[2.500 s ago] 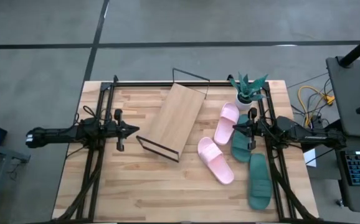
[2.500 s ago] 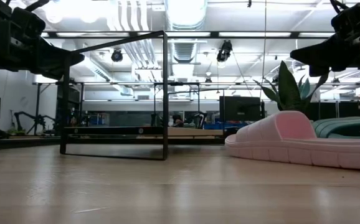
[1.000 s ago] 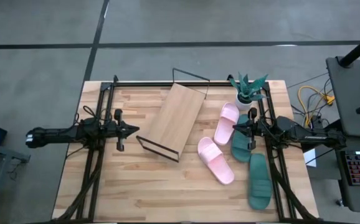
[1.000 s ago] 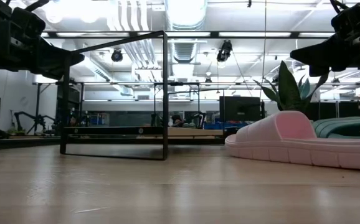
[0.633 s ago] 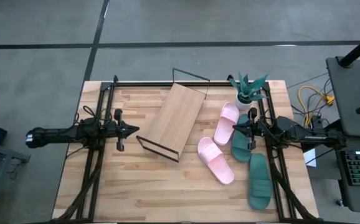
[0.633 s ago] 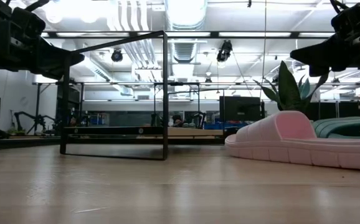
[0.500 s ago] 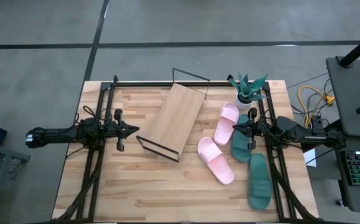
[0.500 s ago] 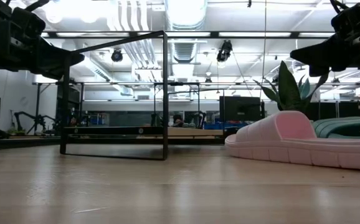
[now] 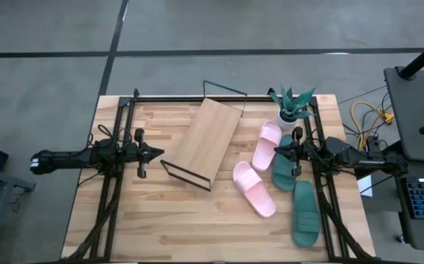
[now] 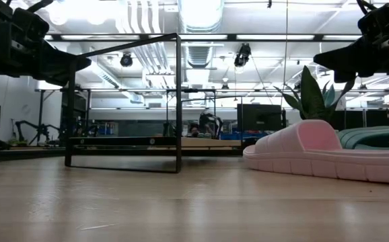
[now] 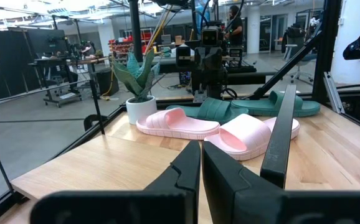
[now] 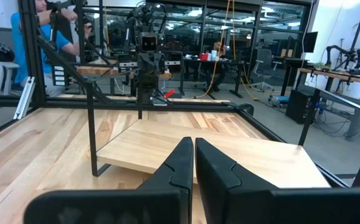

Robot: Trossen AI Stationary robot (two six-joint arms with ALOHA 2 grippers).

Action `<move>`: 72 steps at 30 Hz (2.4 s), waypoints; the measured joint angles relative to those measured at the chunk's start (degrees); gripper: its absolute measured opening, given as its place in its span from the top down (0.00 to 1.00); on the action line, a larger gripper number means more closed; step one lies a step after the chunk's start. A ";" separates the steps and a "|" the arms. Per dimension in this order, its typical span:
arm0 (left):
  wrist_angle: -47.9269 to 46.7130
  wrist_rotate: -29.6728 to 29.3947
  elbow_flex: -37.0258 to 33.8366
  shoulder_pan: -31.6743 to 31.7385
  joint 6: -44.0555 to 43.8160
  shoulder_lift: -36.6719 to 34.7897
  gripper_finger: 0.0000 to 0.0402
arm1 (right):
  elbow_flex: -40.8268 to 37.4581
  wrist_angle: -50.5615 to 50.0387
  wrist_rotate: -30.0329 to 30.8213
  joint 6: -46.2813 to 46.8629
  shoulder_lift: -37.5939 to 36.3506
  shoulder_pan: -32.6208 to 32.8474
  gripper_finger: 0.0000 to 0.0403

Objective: Pick and place slides into the shelf

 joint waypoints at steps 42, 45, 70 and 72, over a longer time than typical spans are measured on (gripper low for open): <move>3.82 0.02 0.00 0.00 0.00 0.00 1.00 | -0.02 2.52 0.00 -0.24 0.00 0.01 0.98; 6.54 0.25 0.00 -0.03 -0.02 0.00 1.00 | -0.02 4.11 0.04 -3.57 0.00 0.02 0.98; 25.62 -1.49 1.70 -0.03 9.05 7.81 0.51 | 13.05 2.60 8.61 -10.49 15.72 0.26 0.47; 28.76 -1.51 1.70 -0.03 9.05 9.08 0.46 | 16.36 -0.76 8.69 -10.51 19.18 0.26 0.45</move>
